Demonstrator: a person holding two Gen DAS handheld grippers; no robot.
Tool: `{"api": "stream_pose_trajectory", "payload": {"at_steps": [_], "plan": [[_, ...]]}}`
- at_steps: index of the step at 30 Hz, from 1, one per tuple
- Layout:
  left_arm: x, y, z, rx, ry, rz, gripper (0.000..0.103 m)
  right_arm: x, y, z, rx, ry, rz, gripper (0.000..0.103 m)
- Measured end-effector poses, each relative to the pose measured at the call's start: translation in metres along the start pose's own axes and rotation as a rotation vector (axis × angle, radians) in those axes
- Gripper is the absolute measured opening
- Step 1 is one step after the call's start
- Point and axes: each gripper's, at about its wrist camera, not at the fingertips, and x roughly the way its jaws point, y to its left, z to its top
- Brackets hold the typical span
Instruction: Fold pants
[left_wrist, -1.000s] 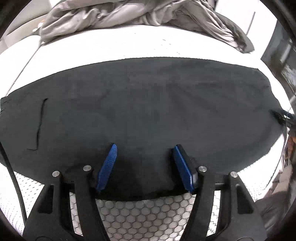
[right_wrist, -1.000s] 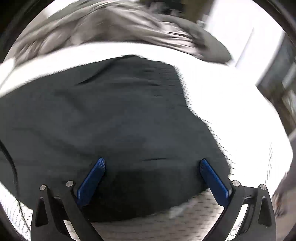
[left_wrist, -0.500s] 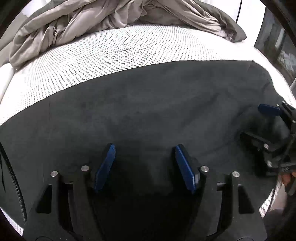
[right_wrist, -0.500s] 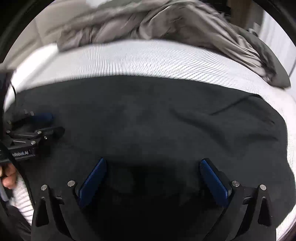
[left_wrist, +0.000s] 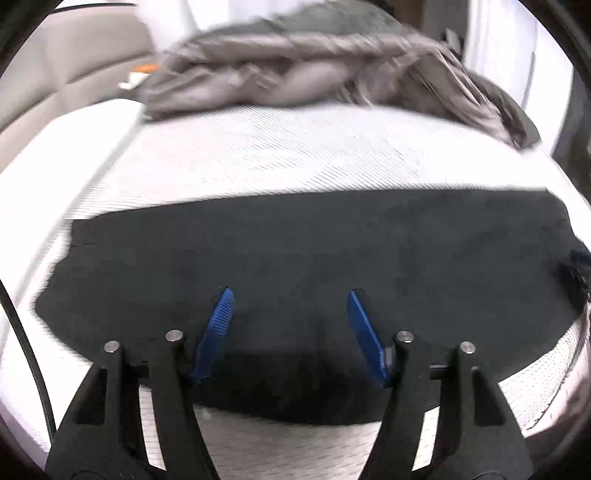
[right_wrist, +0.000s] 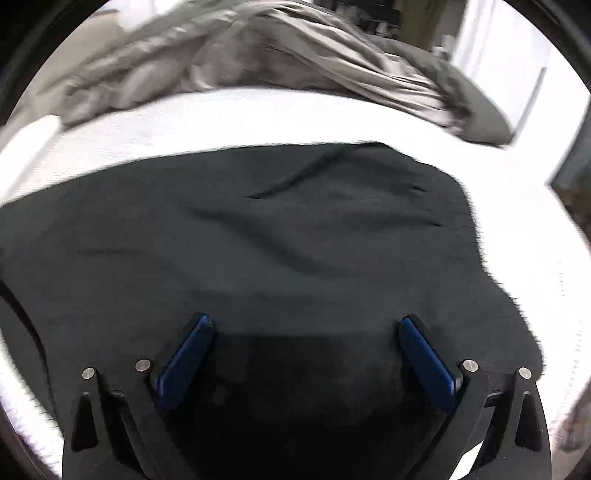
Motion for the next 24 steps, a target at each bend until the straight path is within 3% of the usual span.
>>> {"api": "stream_pose_trajectory", "payload": {"at_steps": [3,5,7,11,12,14,16,17,20,22,24], "plan": [[-0.002,0.051,-0.005,-0.075,-0.007,0.103,0.036,-0.011,0.024,-0.003,-0.057,-0.009,0.078,0.102],[0.008,0.079,-0.014,-0.086,0.028,0.111,0.019,-0.006,0.039,-0.009,-0.11,0.004,0.087,0.102],[0.026,0.102,-0.023,-0.104,0.086,0.118,0.018,0.003,0.052,-0.01,-0.149,0.027,0.08,0.102],[0.048,0.152,-0.031,-0.166,0.098,0.335,0.018,0.013,0.067,-0.011,-0.175,0.052,0.067,0.102],[0.048,0.166,-0.031,-0.206,0.093,0.355,0.017,0.013,0.068,-0.011,-0.17,0.053,0.072,0.102],[0.044,0.184,-0.029,-0.3,0.089,0.288,0.016,0.014,0.071,-0.012,-0.166,0.055,0.077,0.102],[0.039,0.18,-0.024,-0.283,0.095,0.297,0.016,0.014,0.068,-0.011,-0.166,0.055,0.076,0.102],[0.037,0.173,-0.02,-0.258,0.088,0.264,0.016,0.015,0.066,-0.01,-0.167,0.056,0.076,0.102],[0.044,0.155,-0.012,-0.218,0.094,0.091,0.017,0.016,0.062,-0.006,-0.163,0.059,0.077,0.102],[0.062,0.15,-0.004,-0.201,0.119,0.12,0.018,0.02,0.056,-0.001,-0.162,0.059,0.079,0.102],[0.073,0.168,0.0,-0.268,0.123,0.181,0.019,0.021,0.058,-0.001,-0.164,0.06,0.08,0.102]]}}
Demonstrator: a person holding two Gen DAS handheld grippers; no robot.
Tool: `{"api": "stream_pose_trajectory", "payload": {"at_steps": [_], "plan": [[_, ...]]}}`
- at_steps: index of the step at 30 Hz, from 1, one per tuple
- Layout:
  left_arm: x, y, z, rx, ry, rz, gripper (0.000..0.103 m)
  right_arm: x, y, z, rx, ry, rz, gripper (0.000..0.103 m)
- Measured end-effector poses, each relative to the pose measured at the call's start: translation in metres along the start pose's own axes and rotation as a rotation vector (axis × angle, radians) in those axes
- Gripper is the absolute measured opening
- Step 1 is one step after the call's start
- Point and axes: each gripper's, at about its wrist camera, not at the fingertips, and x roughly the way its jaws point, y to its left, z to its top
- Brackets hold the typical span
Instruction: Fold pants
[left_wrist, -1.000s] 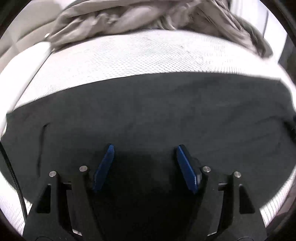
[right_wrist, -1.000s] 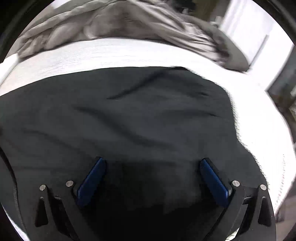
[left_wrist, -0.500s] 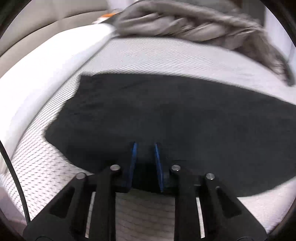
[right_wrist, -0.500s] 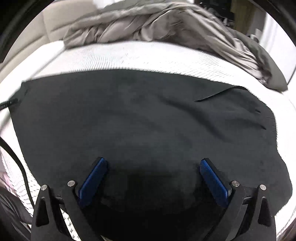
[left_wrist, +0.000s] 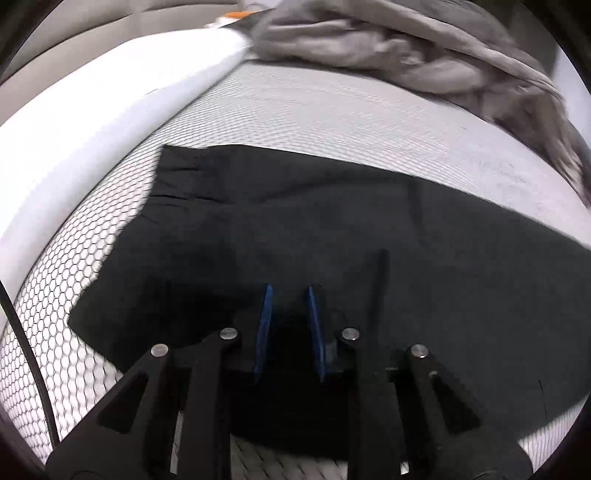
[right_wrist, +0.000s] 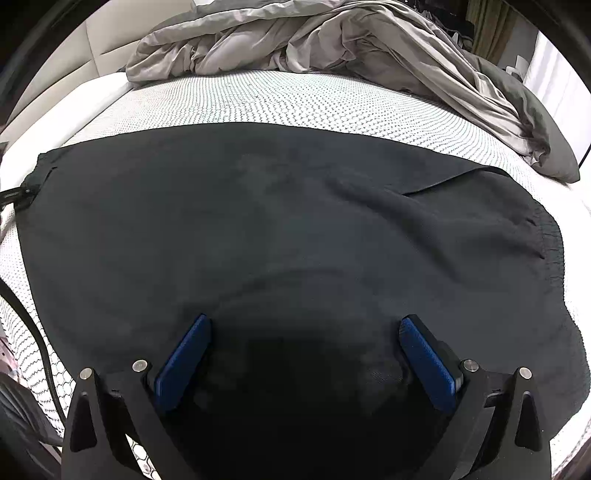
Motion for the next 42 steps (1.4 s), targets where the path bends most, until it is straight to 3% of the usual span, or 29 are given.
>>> {"api": "stream_pose_trajectory", "payload": {"at_steps": [1,2,5,7,9,10,12,15,17,19,22,24,26,27,31,33,36,38,39,42], "plan": [[0.002,0.012,0.007,-0.062,-0.006,0.029,0.018,-0.001,0.002,-0.001,0.001,0.0,0.002,0.102],[0.002,0.025,0.013,-0.127,-0.015,0.054,0.012,-0.002,0.002,-0.002,0.002,-0.001,0.004,0.102],[-0.007,0.039,0.023,-0.209,-0.013,-0.014,0.008,-0.002,0.001,-0.002,0.001,-0.002,0.007,0.102],[-0.014,0.029,0.032,-0.138,-0.034,-0.12,0.01,-0.001,0.001,-0.001,-0.002,0.002,0.007,0.102],[-0.006,0.01,0.038,-0.034,0.001,-0.156,0.015,-0.001,0.001,0.0,-0.006,0.005,0.005,0.102],[0.002,0.006,0.041,-0.01,0.009,-0.123,0.015,-0.001,0.001,0.0,-0.007,0.005,0.006,0.102],[0.025,0.006,0.043,-0.063,0.023,0.056,0.013,-0.001,0.001,0.0,-0.009,0.005,0.007,0.102],[0.018,0.016,0.042,-0.2,0.009,0.044,0.01,-0.001,-0.001,-0.001,-0.01,0.004,0.014,0.102],[-0.003,0.005,0.039,-0.186,-0.035,0.053,0.011,-0.001,-0.003,-0.002,-0.008,0.003,0.013,0.102],[-0.027,-0.011,0.034,-0.137,-0.078,0.0,0.012,0.0,-0.003,-0.002,-0.01,0.003,0.007,0.102],[-0.061,-0.047,0.015,-0.035,-0.093,-0.081,0.022,0.001,0.0,0.001,-0.012,0.002,-0.012,0.102],[-0.088,-0.083,0.0,0.05,-0.114,-0.146,0.043,-0.003,0.006,0.001,-0.017,-0.006,0.004,0.102],[-0.108,-0.126,-0.02,0.117,-0.145,-0.209,0.078,-0.013,0.015,-0.002,-0.047,-0.022,0.06,0.102],[-0.115,-0.149,-0.033,0.144,-0.15,-0.247,0.082,-0.016,0.018,-0.004,-0.056,-0.027,0.073,0.102],[-0.119,-0.237,-0.081,0.277,-0.075,-0.418,0.084,-0.022,0.019,-0.02,-0.114,-0.018,0.069,0.102],[-0.094,-0.273,-0.09,0.336,-0.014,-0.456,0.084,-0.023,0.002,-0.029,-0.101,-0.014,0.052,0.102],[-0.072,-0.294,-0.109,0.36,0.017,-0.413,0.084,-0.03,-0.053,-0.046,-0.019,-0.02,-0.064,0.102],[-0.069,-0.3,-0.114,0.388,-0.025,-0.384,0.084,-0.033,-0.108,-0.06,0.122,-0.004,-0.276,0.102],[-0.066,-0.3,-0.113,0.389,-0.023,-0.376,0.084,-0.036,-0.127,-0.066,0.186,-0.002,-0.33,0.102],[-0.074,-0.302,-0.116,0.376,-0.018,-0.384,0.084,-0.049,-0.143,-0.067,0.264,-0.041,-0.303,0.102]]}}
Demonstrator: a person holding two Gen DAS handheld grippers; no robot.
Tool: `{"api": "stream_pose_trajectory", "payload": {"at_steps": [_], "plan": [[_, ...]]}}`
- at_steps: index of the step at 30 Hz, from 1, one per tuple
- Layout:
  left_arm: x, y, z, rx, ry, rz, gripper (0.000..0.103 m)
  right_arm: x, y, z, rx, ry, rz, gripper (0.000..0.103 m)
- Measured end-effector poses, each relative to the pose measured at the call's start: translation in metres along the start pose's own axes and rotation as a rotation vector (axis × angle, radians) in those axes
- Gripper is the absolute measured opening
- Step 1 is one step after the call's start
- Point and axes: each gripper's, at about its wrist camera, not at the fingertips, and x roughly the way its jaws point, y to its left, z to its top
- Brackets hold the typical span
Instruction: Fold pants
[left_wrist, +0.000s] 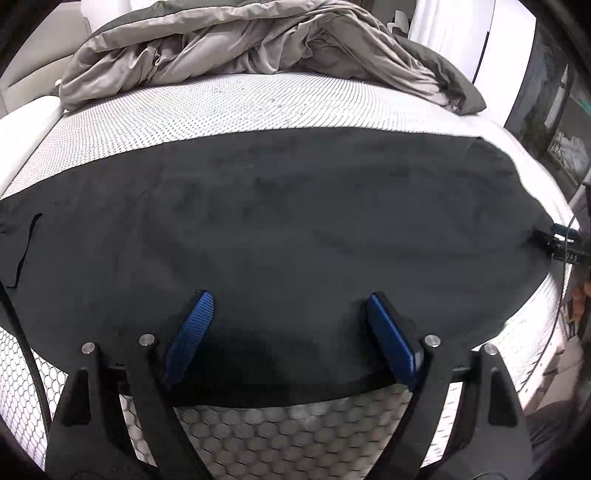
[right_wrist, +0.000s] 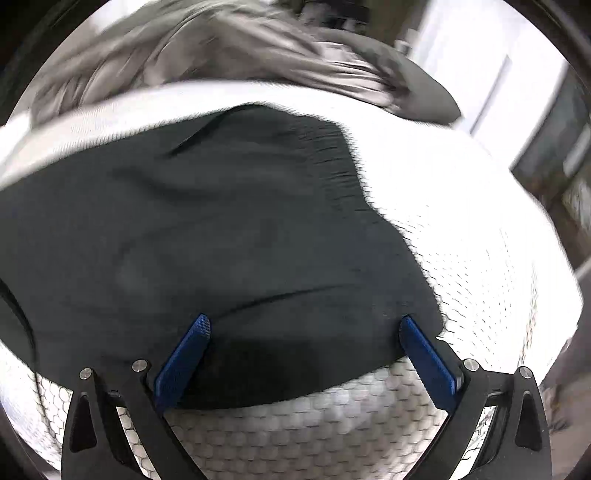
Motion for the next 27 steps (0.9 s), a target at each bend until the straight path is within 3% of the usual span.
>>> {"api": "stream_pose_trajectory", "payload": {"at_steps": [2,4,8,10,13,15,17,19,22,25,27], "plan": [[-0.015,-0.009,0.002,0.005,-0.039,-0.052,0.084,-0.013,0.014,0.004,-0.018,-0.038,0.035,0.102],[-0.019,-0.027,0.009,0.043,-0.082,-0.104,0.085,-0.027,0.046,0.008,-0.056,-0.071,0.184,0.102],[0.008,-0.059,0.011,0.16,0.015,-0.134,0.085,-0.029,0.122,0.008,-0.244,-0.039,0.377,0.102],[0.019,-0.071,0.002,0.216,0.042,-0.11,0.085,-0.02,0.144,0.0,-0.351,-0.016,0.345,0.102],[0.017,-0.073,-0.007,0.267,0.017,-0.117,0.087,-0.011,0.115,-0.002,-0.328,-0.003,0.323,0.102],[0.014,-0.064,-0.009,0.236,0.026,-0.133,0.088,-0.004,0.073,-0.001,-0.24,0.0,0.236,0.102],[0.01,-0.055,-0.012,0.215,0.031,-0.129,0.088,0.008,0.015,-0.002,-0.083,0.01,0.082,0.102],[0.006,-0.048,-0.012,0.196,0.032,-0.131,0.088,0.008,-0.013,-0.004,0.005,0.004,0.042,0.102],[-0.002,-0.043,-0.006,0.175,0.025,-0.128,0.088,-0.007,-0.008,0.004,0.01,-0.03,0.069,0.102],[-0.009,-0.054,0.002,0.183,-0.017,-0.154,0.088,-0.02,0.033,0.007,-0.049,-0.039,0.243,0.102],[0.002,-0.064,0.008,0.192,0.01,-0.137,0.088,-0.02,0.073,0.01,-0.136,-0.029,0.316,0.102]]}}
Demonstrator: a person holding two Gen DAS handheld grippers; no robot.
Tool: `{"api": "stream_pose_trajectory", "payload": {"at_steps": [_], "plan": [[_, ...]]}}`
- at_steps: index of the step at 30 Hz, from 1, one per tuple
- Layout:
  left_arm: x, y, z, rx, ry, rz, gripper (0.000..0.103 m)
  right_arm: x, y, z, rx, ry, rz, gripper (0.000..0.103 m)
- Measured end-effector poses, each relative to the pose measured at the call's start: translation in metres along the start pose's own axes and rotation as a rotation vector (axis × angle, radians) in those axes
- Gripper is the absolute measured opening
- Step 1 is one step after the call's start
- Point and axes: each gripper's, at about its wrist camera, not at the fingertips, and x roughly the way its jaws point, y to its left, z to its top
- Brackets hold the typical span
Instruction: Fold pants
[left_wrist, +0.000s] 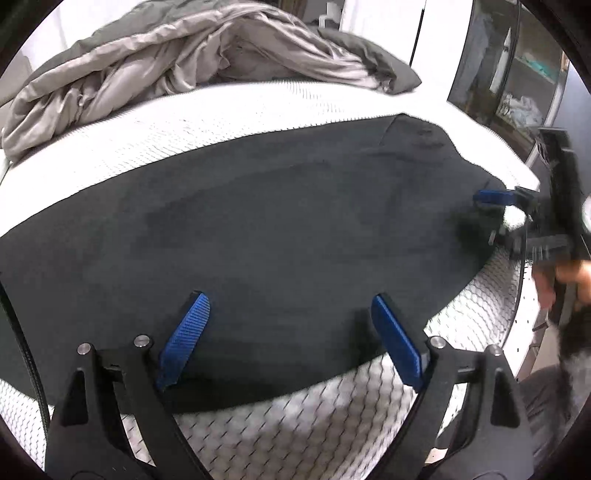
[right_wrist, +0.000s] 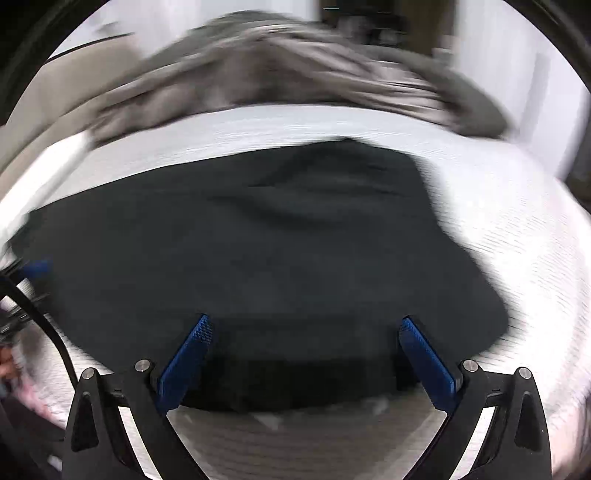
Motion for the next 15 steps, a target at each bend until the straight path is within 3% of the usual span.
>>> {"api": "stream_pose_trajectory", "payload": {"at_steps": [2,5,8,12,15], "plan": [[0.016,-0.001,0.001,-0.005,0.052,0.025,0.088,0.022,0.042,0.003,-0.095,0.053,0.048,0.102],[0.022,0.003,-0.003,0.023,0.057,0.025,0.089,0.028,0.064,0.0,-0.18,0.06,0.021,0.102],[0.017,0.015,-0.011,0.021,0.066,0.036,0.091,0.019,0.028,-0.006,-0.133,0.058,-0.018,0.102],[0.004,0.037,-0.026,0.005,0.053,0.053,0.091,0.004,-0.065,-0.026,0.072,0.043,-0.271,0.102],[-0.003,0.051,-0.028,-0.019,0.045,0.054,0.091,-0.015,-0.1,-0.035,0.2,0.004,-0.307,0.102]]}}
